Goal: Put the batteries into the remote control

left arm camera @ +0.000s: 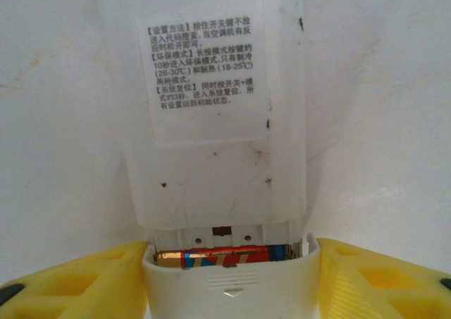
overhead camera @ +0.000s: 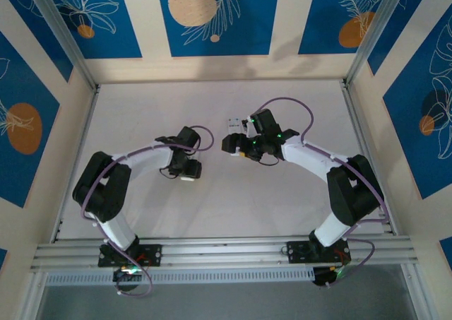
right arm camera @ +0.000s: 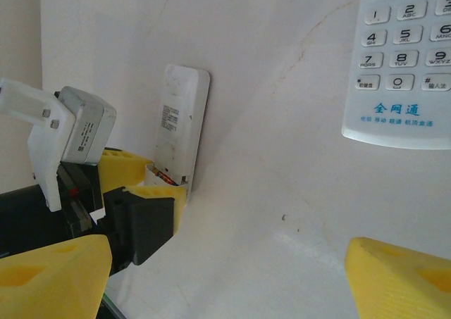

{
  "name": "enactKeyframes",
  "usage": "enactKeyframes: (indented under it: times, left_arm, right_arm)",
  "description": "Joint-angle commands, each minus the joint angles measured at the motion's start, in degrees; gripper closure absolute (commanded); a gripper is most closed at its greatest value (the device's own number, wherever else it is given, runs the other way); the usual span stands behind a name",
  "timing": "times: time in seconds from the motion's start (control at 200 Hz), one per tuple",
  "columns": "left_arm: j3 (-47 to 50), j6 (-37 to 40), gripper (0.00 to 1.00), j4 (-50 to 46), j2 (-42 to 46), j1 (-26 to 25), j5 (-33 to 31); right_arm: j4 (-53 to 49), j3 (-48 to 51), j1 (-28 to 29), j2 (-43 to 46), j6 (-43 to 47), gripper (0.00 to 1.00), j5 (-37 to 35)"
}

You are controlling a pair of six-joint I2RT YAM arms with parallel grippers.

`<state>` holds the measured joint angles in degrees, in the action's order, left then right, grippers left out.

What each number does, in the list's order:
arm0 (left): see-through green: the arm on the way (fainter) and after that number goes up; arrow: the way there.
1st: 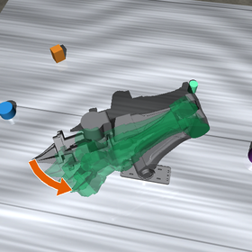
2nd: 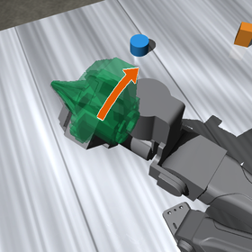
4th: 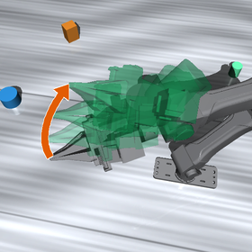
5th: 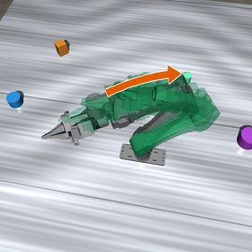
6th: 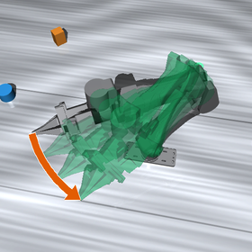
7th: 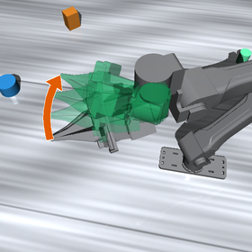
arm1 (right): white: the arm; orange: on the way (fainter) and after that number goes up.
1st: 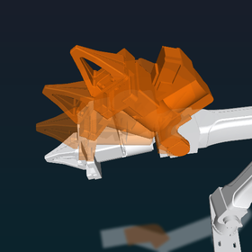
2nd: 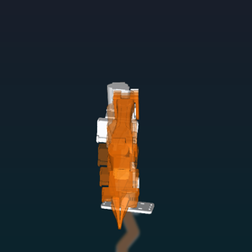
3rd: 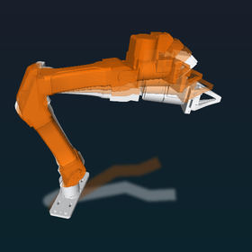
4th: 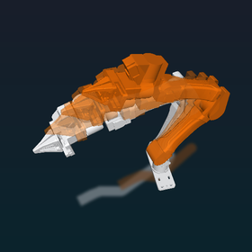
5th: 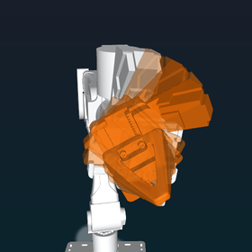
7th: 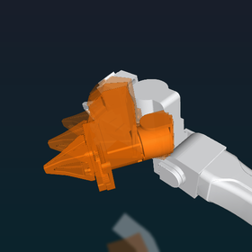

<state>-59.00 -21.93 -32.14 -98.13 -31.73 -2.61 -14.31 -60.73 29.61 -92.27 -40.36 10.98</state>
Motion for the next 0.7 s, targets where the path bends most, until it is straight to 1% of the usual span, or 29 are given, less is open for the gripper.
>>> enactKeyframes:
  times: [0.0,0.17,0.52,0.6,0.695]
  left_arm:
    - [-0.17,-0.17,0.39,2.94,-2.44,0.33,-1.25]
    - [1.23,-0.74,0.34,4.66,-1.93,0.31,-1.78]
    - [2.07,-0.19,0.34,4.63,1.58,0.30,-2.80]
    - [1.94,-0.42,0.31,3.08,2.86,0.10,-2.33]
    - [3.72,-1.98,0.27,3.45,6.17,-0.38,-1.57]
  right_arm:
    - [0.22,-0.03,-0.34,-0.88,0.10,0.14,2.18]
    - [0.85,0.17,-0.34,-1.04,0.02,0.14,3.25]
    - [1.30,0.33,-0.34,-1.32,-0.16,0.14,4.09]
    - [1.30,0.26,-0.32,-1.39,-0.08,0.14,4.15]
    - [1.34,0.17,-0.34,-1.49,-0.06,0.14,4.29]
